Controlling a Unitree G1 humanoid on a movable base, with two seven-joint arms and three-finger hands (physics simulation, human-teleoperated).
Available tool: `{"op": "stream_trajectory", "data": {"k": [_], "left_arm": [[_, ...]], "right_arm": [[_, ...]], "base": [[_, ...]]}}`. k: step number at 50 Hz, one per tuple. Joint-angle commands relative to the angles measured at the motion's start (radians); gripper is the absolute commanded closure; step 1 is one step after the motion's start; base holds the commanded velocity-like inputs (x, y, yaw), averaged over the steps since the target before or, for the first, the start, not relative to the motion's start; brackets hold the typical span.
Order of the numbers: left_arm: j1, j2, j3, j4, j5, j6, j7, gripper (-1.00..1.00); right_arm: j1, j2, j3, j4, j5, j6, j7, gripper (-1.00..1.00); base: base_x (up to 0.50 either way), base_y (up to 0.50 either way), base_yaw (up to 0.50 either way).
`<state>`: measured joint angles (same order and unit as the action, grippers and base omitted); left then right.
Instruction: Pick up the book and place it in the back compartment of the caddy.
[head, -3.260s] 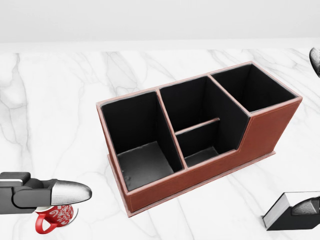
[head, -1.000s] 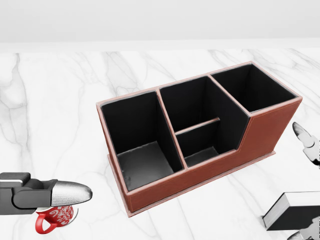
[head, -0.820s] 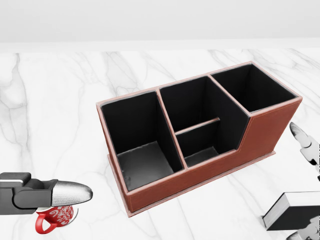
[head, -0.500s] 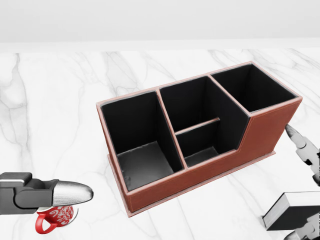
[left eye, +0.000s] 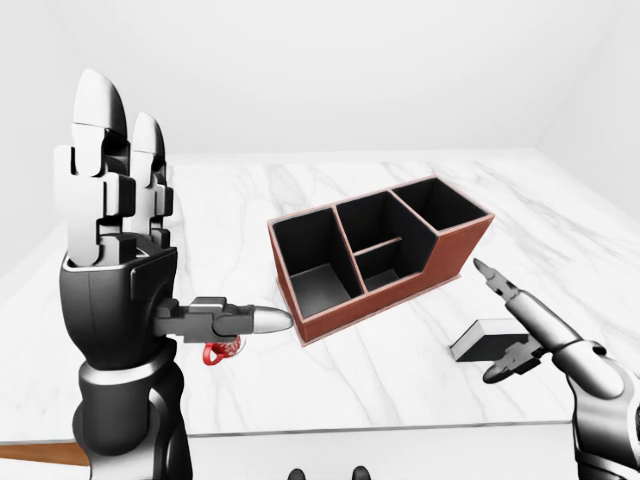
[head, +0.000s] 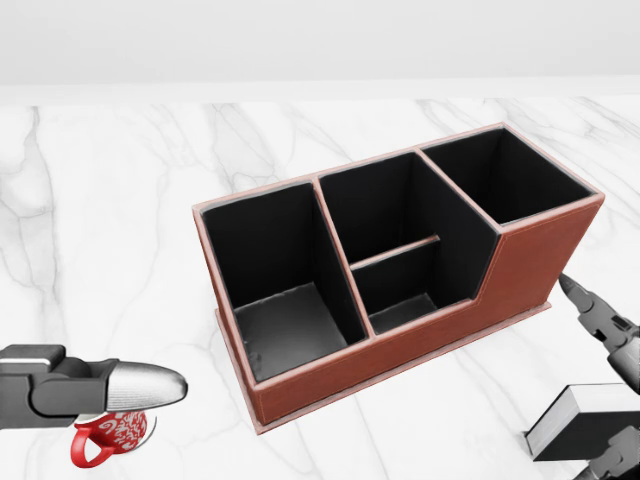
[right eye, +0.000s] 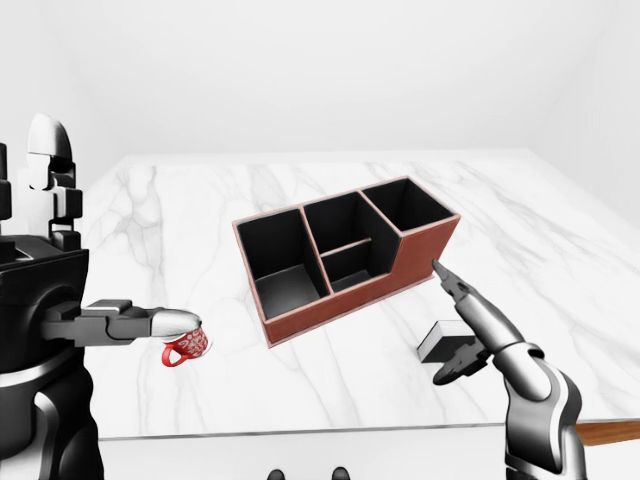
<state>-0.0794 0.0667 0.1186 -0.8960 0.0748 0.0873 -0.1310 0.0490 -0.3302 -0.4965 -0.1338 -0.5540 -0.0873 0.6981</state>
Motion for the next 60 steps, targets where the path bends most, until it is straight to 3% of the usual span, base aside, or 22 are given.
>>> {"op": "stream_trajectory", "data": {"k": [1, 28, 60], "left_arm": [[-0.001, 0.0, 0.001, 0.008, 0.0, 0.0, -0.001, -1.0], [0.003, 0.0, -0.001, 0.004, 0.003, 0.0, -0.002, -1.0], [0.0, 0.0, -0.001, 0.014, 0.002, 0.0, -0.001, -1.0]], "right_arm": [[-0.017, -0.022, 0.025, 0.077, -0.053, 0.0, 0.0, -1.0], [-0.05, -0.06, 0.056, 0.164, -0.111, 0.0, -0.055, -1.0], [-0.141, -0.128, 0.121, 0.322, -0.18, 0.0, -0.195, -1.0]], "base": [[0.0, 0.0, 0.0], [0.0, 0.0, 0.0], [0.0, 0.0, 0.0]]}}
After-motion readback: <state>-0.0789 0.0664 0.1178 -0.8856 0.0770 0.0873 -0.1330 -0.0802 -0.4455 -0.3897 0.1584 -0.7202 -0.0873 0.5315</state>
